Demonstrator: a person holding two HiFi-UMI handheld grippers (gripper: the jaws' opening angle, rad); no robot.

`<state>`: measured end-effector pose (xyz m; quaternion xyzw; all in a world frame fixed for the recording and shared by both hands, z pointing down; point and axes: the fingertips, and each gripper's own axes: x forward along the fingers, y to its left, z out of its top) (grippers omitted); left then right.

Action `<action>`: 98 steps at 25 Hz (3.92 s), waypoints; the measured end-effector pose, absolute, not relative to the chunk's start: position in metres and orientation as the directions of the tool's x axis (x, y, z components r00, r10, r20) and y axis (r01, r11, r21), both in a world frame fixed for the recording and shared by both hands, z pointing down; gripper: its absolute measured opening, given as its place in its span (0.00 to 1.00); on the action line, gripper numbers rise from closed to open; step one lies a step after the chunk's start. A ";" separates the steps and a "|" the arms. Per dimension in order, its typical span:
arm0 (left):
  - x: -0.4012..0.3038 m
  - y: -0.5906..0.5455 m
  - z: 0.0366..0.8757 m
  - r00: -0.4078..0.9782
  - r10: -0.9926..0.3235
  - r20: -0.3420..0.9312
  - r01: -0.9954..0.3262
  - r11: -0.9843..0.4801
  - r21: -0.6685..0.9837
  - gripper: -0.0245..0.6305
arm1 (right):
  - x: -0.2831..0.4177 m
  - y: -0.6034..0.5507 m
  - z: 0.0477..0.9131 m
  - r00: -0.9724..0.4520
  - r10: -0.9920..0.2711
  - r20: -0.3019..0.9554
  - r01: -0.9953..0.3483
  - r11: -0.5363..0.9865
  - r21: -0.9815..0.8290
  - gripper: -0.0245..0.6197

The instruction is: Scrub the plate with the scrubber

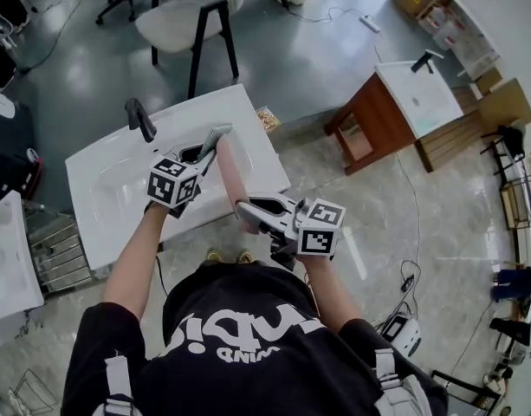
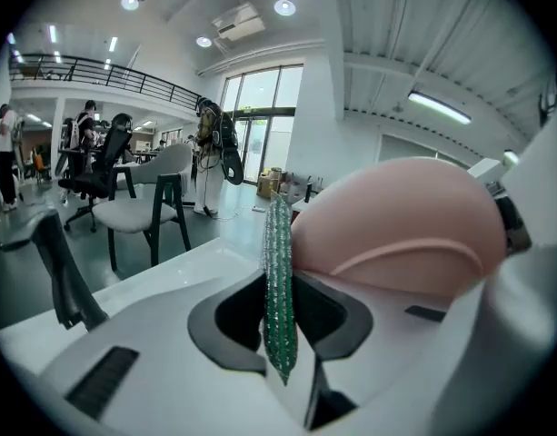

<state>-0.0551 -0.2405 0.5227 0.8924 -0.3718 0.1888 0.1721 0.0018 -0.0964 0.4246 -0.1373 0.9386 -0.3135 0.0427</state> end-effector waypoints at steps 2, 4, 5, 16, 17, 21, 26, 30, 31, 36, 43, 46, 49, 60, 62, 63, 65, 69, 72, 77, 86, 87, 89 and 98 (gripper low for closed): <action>-0.057 -0.240 0.528 0.670 -0.591 0.448 -0.722 -0.658 0.212 0.17 | 0.003 -0.095 0.420 -0.959 -0.283 -0.014 -0.218 0.767 -0.603 0.11; -0.059 -0.239 0.534 0.678 -0.584 0.447 -0.720 -0.651 0.242 0.17 | 0.004 -0.096 0.415 -0.957 -0.286 -0.037 -0.206 0.769 -0.606 0.11; -0.060 -0.237 0.537 0.679 -0.580 0.449 -0.720 -0.645 0.255 0.17 | 0.005 -0.097 0.412 -0.956 -0.289 -0.047 -0.203 0.770 -0.605 0.11; -0.048 -0.211 0.564 0.727 -0.549 0.412 -0.682 -0.513 0.521 0.17 | 0.011 -0.116 0.386 -0.930 -0.339 -0.144 -0.192 0.780 -0.595 0.11; -0.046 -0.210 0.566 0.728 -0.547 0.412 -0.680 -0.505 0.532 0.17 | 0.012 -0.119 0.386 -0.926 -0.346 -0.150 -0.194 0.779 -0.597 0.11; -0.040 -0.198 0.575 0.735 -0.535 0.417 -0.671 -0.483 0.563 0.17 | 0.015 -0.124 0.383 -0.909 -0.375 -0.183 -0.196 0.771 -0.605 0.11; -0.031 -0.185 0.580 0.747 -0.529 0.402 -0.647 -0.441 0.622 0.17 | 0.018 -0.134 0.381 -0.888 -0.410 -0.207 -0.212 0.766 -0.607 0.11; -0.024 -0.177 0.576 0.767 -0.525 0.369 -0.606 -0.402 0.687 0.17 | 0.018 -0.144 0.379 -0.870 -0.439 -0.226 -0.230 0.765 -0.602 0.11; -0.022 -0.175 0.574 0.772 -0.522 0.362 -0.595 -0.394 0.701 0.17 | 0.018 -0.147 0.380 -0.865 -0.448 -0.225 -0.240 0.764 -0.599 0.11; -0.017 -0.163 0.559 0.784 -0.527 0.328 -0.560 -0.373 0.740 0.17 | 0.023 -0.164 0.386 -0.834 -0.514 -0.201 -0.314 0.741 -0.594 0.11; -0.006 -0.148 0.540 0.759 -0.500 0.417 -0.632 -0.414 0.655 0.17 | 0.034 -0.185 0.395 -0.781 -0.596 -0.187 -0.394 0.703 -0.592 0.11; 0.000 -0.140 0.533 0.757 -0.499 0.421 -0.638 -0.426 0.642 0.17 | 0.037 -0.193 0.400 -0.754 -0.632 -0.177 -0.431 0.680 -0.594 0.11; 0.003 -0.135 0.519 0.764 -0.502 0.405 -0.629 -0.440 0.642 0.17 | 0.044 -0.202 0.404 -0.725 -0.668 -0.168 -0.460 0.651 -0.604 0.10; 0.003 -0.139 0.468 0.750 -0.556 0.358 -0.656 -0.552 0.515 0.17 | 0.053 -0.209 0.418 -0.703 -0.697 -0.142 -0.458 0.597 -0.658 0.10; 0.000 -0.142 0.464 0.743 -0.566 0.359 -0.665 -0.562 0.491 0.17 | 0.049 -0.206 0.420 -0.713 -0.688 -0.135 -0.449 0.597 -0.665 0.10; -0.001 -0.144 0.461 0.740 -0.571 0.356 -0.669 -0.565 0.483 0.17 | 0.047 -0.205 0.421 -0.718 -0.683 -0.134 -0.444 0.597 -0.668 0.10; -0.004 -0.149 0.454 0.734 -0.582 0.349 -0.675 -0.572 0.466 0.17 | 0.044 -0.203 0.422 -0.725 -0.674 -0.138 -0.429 0.600 -0.675 0.10; -0.010 -0.160 0.441 0.723 -0.605 0.334 -0.688 -0.583 0.432 0.17 | 0.037 -0.197 0.423 -0.750 -0.647 -0.135 -0.403 0.609 -0.683 0.10; -0.013 -0.166 0.434 0.714 -0.621 0.325 -0.698 -0.588 0.409 0.17 | 0.033 -0.190 0.424 -0.769 -0.626 -0.133 -0.379 0.613 -0.693 0.10; -0.019 -0.178 0.426 0.683 -0.639 0.353 -0.730 -0.614 0.300 0.17 | 0.024 -0.180 0.426 -0.807 -0.580 -0.110 -0.355 0.626 -0.694 0.10; -0.032 -0.199 0.421 0.661 -0.661 0.354 -0.749 -0.603 0.274 0.17 | 0.015 -0.158 0.421 -0.847 -0.521 -0.104 -0.320 0.657 -0.682 0.10; -0.033 -0.201 0.422 0.658 -0.663 0.357 -0.753 -0.599 0.274 0.17 | 0.015 -0.156 0.421 -0.850 -0.517 -0.102 -0.318 0.658 -0.682 0.10; -0.036 -0.205 0.425 0.649 -0.668 0.363 -0.760 -0.590 0.274 0.17 | 0.014 -0.151 0.420 -0.855 -0.509 -0.101 -0.313 0.661 -0.682 0.10; -0.054 -0.224 0.451 0.597 -0.700 0.392 -0.802 -0.522 0.290 0.17 | -0.001 -0.129 0.407 -0.875 -0.463 -0.139 -0.252 0.682 -0.687 0.10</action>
